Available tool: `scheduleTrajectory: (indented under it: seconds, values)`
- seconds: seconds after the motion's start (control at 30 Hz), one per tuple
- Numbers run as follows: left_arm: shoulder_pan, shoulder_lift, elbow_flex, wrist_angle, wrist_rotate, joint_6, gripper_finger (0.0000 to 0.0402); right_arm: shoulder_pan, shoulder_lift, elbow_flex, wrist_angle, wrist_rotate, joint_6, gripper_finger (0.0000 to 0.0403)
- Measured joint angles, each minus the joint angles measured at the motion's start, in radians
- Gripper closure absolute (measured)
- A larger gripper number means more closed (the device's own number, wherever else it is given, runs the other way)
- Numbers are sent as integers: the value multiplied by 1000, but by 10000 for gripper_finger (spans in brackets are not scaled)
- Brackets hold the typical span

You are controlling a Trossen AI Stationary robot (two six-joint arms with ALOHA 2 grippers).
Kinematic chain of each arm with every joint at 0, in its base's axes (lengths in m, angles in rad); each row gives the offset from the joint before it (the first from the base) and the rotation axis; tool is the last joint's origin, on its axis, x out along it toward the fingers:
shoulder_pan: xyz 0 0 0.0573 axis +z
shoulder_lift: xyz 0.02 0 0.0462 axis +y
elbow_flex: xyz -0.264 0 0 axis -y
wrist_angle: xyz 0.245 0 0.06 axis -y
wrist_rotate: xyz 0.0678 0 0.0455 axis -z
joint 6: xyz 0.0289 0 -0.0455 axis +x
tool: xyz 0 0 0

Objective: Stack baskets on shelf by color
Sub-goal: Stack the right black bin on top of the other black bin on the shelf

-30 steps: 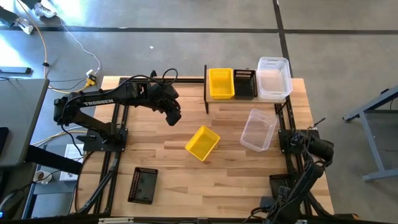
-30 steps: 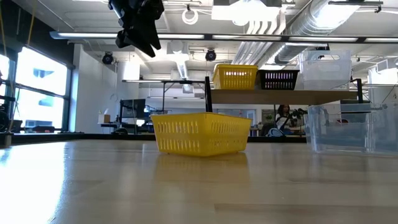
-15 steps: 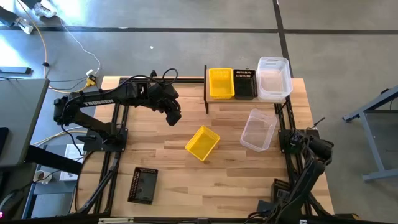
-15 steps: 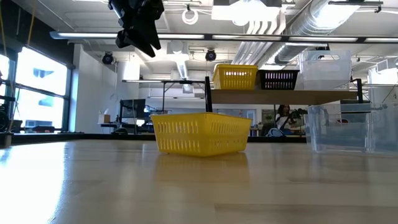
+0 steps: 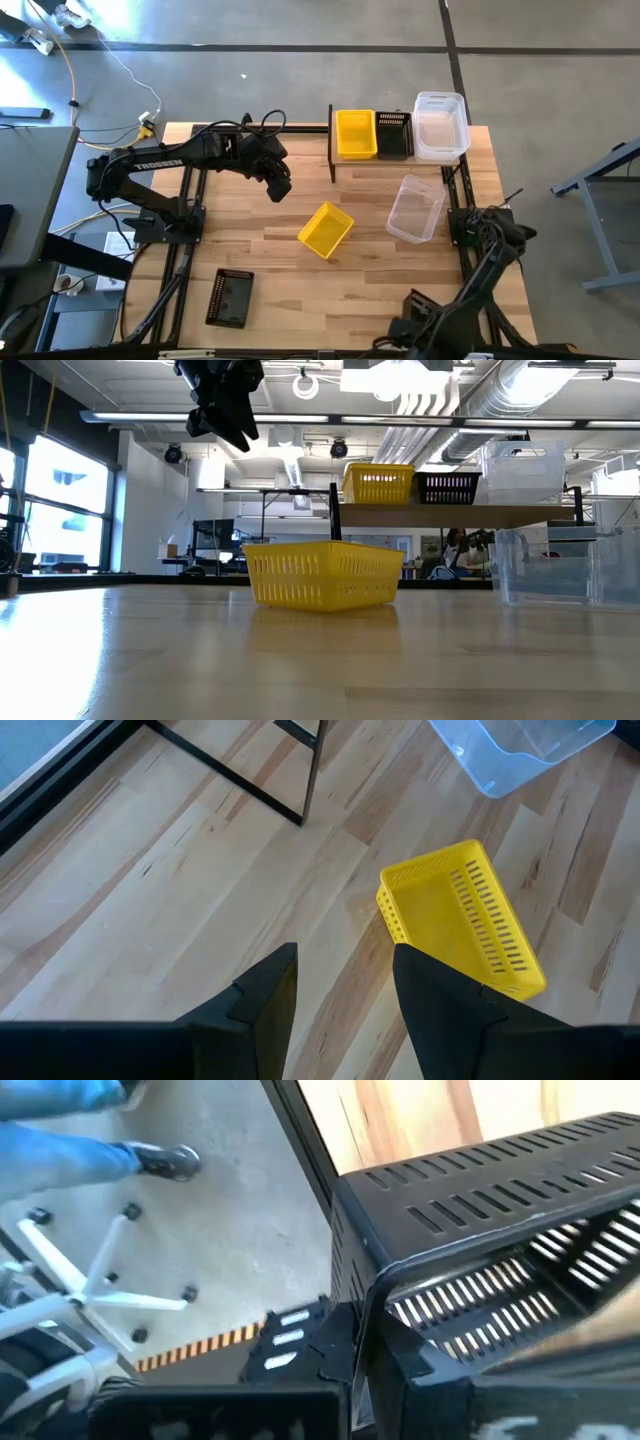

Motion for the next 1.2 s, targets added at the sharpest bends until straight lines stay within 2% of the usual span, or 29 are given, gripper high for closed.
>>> scheduleTrajectory:
  seconds: [0.3,0.6,0.8,1.2]
  values:
    - [0,0,0,0,0,18,245,-129,0,141,-71,40,-208,402]
    - [0,0,0,0,-6,28,245,-273,0,312,-221,197,-483,403]
    - [0,0,0,0,-17,37,245,-387,-2,417,-220,329,-735,403]
    - [0,0,0,0,-83,115,245,-644,-72,403,-223,448,-1098,403]
